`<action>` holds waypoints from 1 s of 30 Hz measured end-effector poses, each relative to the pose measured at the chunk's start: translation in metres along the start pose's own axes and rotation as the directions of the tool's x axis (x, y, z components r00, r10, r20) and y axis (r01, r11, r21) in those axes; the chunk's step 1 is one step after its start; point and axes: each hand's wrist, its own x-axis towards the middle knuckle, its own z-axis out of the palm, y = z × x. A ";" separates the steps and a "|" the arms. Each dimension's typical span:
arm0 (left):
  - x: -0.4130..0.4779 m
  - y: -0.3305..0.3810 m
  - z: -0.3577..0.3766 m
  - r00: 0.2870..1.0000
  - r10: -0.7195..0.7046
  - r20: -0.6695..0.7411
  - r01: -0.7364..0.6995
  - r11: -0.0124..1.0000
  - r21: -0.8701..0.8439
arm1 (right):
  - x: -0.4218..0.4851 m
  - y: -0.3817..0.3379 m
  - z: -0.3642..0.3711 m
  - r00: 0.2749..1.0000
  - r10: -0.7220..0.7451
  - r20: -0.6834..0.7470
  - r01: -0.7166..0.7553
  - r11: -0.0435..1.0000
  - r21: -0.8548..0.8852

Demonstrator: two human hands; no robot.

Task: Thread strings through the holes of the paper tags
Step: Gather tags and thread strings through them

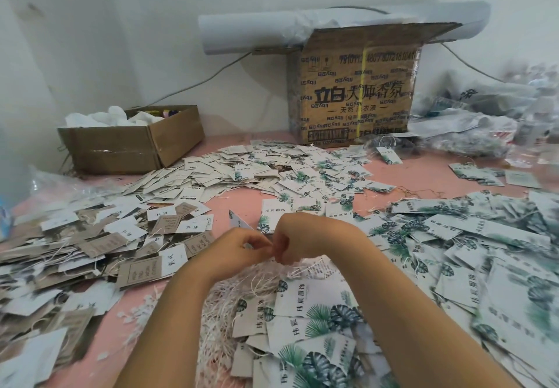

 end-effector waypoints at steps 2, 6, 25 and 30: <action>-0.001 -0.001 0.002 0.998 -0.015 0.054 0.012 0.998 0.055 | 0.000 0.000 0.003 0.996 0.020 0.088 -0.019 1.000 -0.023; 0.001 -0.001 0.003 0.998 -0.048 0.046 0.045 0.996 0.071 | 0.002 0.002 0.006 0.998 0.033 0.053 -0.031 0.999 -0.027; -0.003 0.013 -0.001 0.994 -0.008 -0.105 -0.014 0.979 -0.203 | -0.014 0.022 -0.026 0.938 0.129 -0.322 -0.074 0.982 0.175; -0.004 0.006 -0.005 0.984 -0.084 -0.157 0.050 0.977 -0.206 | -0.021 0.035 -0.036 0.909 0.188 -0.372 -0.116 0.972 0.207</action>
